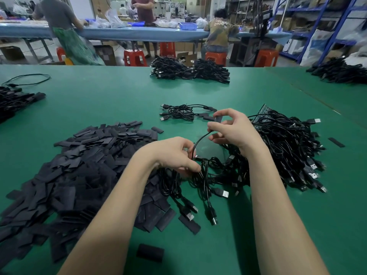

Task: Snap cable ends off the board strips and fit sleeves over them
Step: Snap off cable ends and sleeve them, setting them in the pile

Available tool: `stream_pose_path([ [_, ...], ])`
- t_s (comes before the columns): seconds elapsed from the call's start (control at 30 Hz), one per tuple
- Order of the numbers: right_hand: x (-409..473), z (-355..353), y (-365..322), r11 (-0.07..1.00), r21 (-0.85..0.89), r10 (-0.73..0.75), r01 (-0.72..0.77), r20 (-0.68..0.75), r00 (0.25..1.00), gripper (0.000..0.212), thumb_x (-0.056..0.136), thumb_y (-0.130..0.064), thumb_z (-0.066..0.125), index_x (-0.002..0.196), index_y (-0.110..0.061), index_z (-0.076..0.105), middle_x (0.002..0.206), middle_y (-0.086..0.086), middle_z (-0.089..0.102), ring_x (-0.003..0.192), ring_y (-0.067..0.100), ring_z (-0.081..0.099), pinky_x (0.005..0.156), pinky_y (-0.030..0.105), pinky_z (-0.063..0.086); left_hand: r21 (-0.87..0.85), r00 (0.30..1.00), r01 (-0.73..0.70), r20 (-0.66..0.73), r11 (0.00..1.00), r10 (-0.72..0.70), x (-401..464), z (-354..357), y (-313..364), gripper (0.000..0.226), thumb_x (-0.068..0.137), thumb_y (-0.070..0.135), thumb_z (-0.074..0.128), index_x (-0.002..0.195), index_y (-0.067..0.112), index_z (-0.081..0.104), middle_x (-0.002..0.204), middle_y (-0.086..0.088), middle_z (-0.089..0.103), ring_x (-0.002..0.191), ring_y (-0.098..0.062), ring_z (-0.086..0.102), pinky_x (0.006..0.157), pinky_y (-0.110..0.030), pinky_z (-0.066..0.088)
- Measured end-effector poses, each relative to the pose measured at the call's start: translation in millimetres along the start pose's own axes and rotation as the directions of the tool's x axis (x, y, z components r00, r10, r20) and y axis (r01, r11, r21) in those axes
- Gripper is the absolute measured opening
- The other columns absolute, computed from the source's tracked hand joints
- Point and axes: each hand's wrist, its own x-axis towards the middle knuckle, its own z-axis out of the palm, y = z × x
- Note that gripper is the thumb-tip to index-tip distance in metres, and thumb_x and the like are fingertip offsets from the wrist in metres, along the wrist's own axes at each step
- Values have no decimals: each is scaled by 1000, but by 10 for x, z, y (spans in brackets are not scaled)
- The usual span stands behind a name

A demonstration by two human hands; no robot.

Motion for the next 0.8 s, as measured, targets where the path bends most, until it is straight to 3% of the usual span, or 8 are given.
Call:
stream_pose_path([
  [0.1,16,-47,24,998,70,-1,7,-79,997,31,89,-2,71,117,-8,59,86,19,73,53,18,67,53,26,57,-155,999,-1,44,988,8,-2,-14,-21,25,89,1,72,97,7,49,97,-16,52,86,-29,58,84,-42,62],
  [0.2,31,-107,56,997,78,-2,12,-129,992,29,90,-4,71,116,-10,60,87,18,74,55,17,68,56,26,59,-70,1000,-15,17,997,16,-12,-66,-70,30,88,6,74,105,13,50,94,-20,52,81,-24,52,67,-29,52],
  [0.3,47,-145,82,996,90,4,10,-153,988,27,90,-5,71,115,-10,62,81,13,74,56,16,68,58,28,60,-27,999,-17,31,1000,18,-14,-89,-103,31,90,-2,68,107,17,51,110,-27,66,80,-22,50,68,-32,39],
  [0.43,58,-155,97,997,73,-8,18,-142,990,25,90,-7,72,113,-11,63,73,8,75,56,16,68,56,26,58,9,1000,-21,9,1000,21,10,-94,-111,35,87,-5,66,111,19,57,98,-9,48,83,-21,47,74,-33,42],
  [0.53,56,-148,91,998,59,-20,28,-133,991,24,90,-9,72,113,-12,64,74,6,76,57,15,68,56,25,57,38,999,-50,2,998,50,7,-108,-109,33,87,-3,64,111,19,58,92,-10,43,80,-21,44,73,-32,39],
  [0.63,56,-137,82,998,45,-36,43,-139,990,23,90,-11,71,112,-15,64,76,4,77,56,15,68,55,24,56,124,998,-62,-22,990,66,-11,-132,-107,33,85,6,72,109,24,57,86,-6,49,71,-18,43,72,-31,35],
  [0.8,57,-161,75,1000,3,-21,22,-99,995,24,90,-17,74,111,-17,62,80,2,78,52,11,63,50,20,50,196,981,-94,-149,976,125,-24,-193,-53,37,78,24,85,96,27,53,79,0,67,66,-15,53,71,-31,45],
])
